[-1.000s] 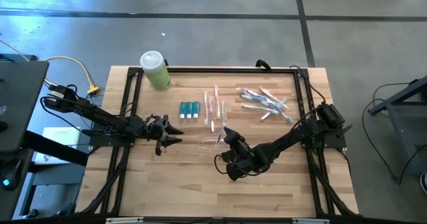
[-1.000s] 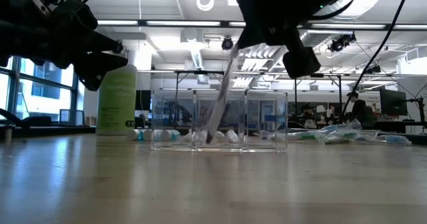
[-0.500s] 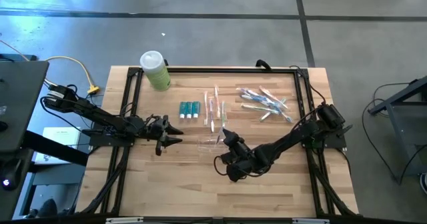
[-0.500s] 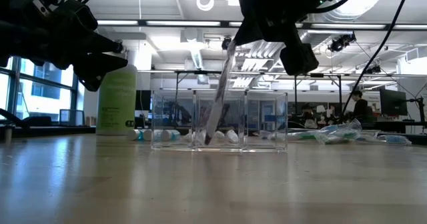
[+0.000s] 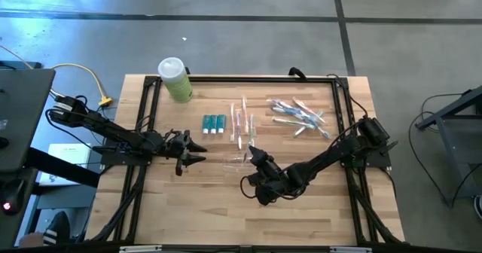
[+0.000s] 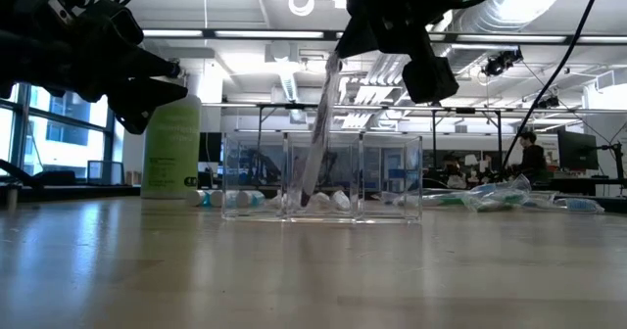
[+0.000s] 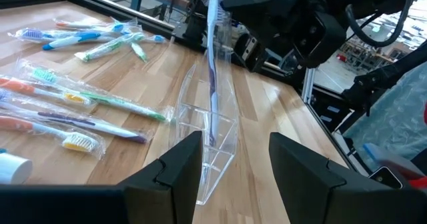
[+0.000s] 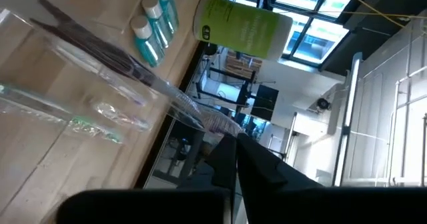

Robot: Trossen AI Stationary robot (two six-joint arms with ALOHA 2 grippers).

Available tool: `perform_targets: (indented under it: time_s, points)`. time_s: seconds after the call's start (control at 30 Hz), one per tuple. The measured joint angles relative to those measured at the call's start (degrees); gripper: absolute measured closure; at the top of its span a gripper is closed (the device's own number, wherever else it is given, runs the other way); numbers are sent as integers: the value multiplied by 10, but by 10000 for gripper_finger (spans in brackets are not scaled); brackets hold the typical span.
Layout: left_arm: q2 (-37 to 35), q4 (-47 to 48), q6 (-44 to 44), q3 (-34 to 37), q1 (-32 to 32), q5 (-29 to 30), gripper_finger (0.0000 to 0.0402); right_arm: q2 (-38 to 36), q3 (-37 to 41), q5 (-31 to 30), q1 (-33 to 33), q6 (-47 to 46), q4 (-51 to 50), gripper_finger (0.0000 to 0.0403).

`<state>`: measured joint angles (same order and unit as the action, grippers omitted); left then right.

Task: Pick & Place toothbrushing station
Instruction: Put the violet toothbrush into the transparent organizer

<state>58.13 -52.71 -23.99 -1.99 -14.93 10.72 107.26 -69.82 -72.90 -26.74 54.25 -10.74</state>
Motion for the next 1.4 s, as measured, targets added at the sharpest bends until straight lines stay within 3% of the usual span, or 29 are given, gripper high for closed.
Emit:
perform_targets:
  time_s: [0.23, 0.5, 0.8, 1.4]
  points:
    - [0, 4, 0, 0, 0, 0, 231, 0, 0, -3, 2, -5, 1, 399]
    - [0, 4, 0, 0, 0, 0, 231, -3, 0, -63, -4, 32, 2, 399]
    - [0, 4, 0, 0, 0, 0, 231, -25, -5, -87, -11, 60, 28, 395]
    - [0, -1, 0, 0, 0, 0, 231, -48, -44, -3, 21, 107, 29, 395]
